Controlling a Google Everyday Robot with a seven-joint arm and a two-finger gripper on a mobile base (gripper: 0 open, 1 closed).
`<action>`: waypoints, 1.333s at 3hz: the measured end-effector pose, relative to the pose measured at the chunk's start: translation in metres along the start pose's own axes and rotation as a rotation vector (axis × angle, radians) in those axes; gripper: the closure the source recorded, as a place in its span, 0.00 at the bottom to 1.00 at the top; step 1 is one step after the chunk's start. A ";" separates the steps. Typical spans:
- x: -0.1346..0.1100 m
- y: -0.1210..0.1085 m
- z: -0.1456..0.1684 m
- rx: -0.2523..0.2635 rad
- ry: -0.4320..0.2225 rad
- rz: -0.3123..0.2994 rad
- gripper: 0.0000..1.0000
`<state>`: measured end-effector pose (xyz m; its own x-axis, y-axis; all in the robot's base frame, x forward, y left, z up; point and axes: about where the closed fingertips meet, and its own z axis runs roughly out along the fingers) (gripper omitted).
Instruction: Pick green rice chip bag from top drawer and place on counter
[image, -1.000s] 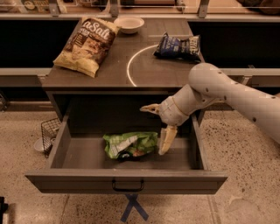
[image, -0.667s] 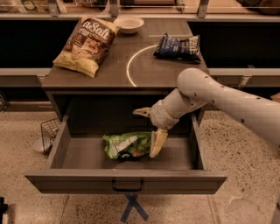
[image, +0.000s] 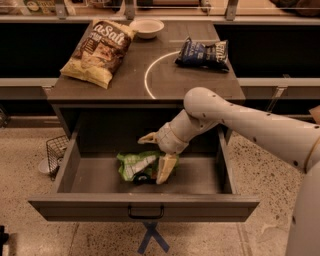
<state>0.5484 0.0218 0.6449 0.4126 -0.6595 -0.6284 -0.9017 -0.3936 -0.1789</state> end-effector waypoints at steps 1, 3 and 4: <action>0.009 -0.001 0.001 0.000 0.010 -0.005 0.48; 0.025 0.001 -0.029 0.040 0.035 0.036 0.94; 0.028 0.012 -0.055 0.072 0.036 0.076 1.00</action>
Offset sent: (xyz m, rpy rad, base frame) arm 0.0202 -0.0345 -0.0013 -0.0233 -0.0274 -0.0608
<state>0.5564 -0.0361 0.6671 0.3454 -0.7089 -0.6149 -0.9371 -0.2954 -0.1858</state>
